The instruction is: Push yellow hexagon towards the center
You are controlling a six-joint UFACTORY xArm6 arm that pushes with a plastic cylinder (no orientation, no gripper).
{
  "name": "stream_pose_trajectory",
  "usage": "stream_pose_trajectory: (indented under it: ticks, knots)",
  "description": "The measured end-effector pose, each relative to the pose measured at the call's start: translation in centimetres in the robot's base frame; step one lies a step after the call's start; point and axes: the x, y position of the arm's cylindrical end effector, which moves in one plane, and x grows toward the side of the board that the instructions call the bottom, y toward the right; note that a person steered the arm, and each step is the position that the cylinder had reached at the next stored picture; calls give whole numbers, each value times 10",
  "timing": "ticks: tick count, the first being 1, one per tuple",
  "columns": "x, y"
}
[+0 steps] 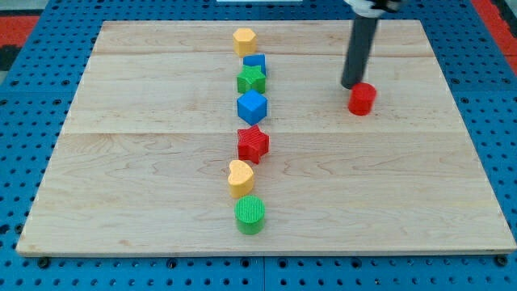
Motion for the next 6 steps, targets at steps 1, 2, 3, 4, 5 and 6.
stream_pose_trajectory:
  ticks: [1, 2, 3, 4, 5, 6]
  knots:
    - [-7, -39]
    - [-49, -97]
    - [-134, -92]
    - [-144, -183]
    - [-127, -202]
    - [-70, -233]
